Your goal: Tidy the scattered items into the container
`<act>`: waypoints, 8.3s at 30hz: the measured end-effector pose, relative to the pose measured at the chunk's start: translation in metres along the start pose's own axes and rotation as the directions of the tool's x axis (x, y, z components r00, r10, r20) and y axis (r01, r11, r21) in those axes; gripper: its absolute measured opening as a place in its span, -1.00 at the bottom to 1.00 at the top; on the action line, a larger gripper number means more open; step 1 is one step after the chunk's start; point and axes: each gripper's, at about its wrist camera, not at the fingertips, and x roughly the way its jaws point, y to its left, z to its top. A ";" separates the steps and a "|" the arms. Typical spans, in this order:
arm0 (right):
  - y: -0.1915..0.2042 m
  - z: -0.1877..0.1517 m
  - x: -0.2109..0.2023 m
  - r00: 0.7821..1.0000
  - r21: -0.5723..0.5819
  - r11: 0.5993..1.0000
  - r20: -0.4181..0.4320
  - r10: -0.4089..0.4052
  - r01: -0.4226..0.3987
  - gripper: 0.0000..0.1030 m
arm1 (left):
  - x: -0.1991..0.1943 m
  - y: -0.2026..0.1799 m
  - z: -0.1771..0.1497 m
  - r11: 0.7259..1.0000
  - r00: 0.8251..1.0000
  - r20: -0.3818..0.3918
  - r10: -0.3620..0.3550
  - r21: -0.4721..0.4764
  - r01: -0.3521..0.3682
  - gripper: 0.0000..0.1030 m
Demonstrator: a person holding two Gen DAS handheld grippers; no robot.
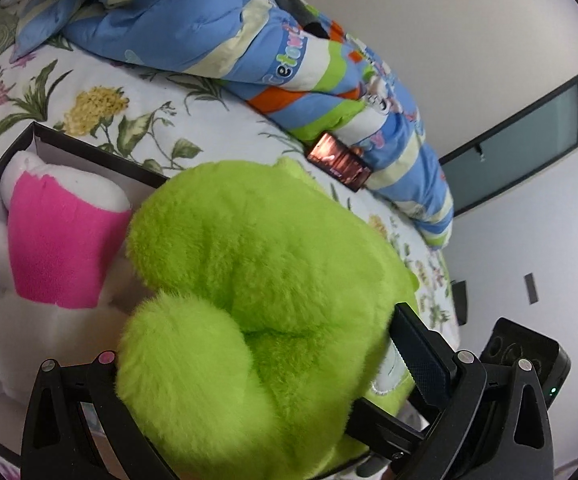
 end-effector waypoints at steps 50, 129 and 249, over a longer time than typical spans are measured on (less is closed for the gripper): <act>-0.021 -0.002 0.020 0.798 -0.195 0.784 -0.008 -0.603 0.590 0.91 | -0.004 -0.001 -0.003 0.944 0.946 0.054 0.321 0.063 -0.324 0.97; -0.300 -0.159 -0.235 0.953 0.794 0.608 0.170 -0.252 0.019 1.00 | 0.197 -0.273 -0.233 0.564 0.873 -0.294 0.388 0.825 0.027 0.99; 0.037 0.071 -0.118 0.997 0.235 0.972 -0.065 0.031 -0.015 0.99 | -0.170 -0.087 -0.069 0.958 0.999 0.037 -0.011 0.286 0.000 1.00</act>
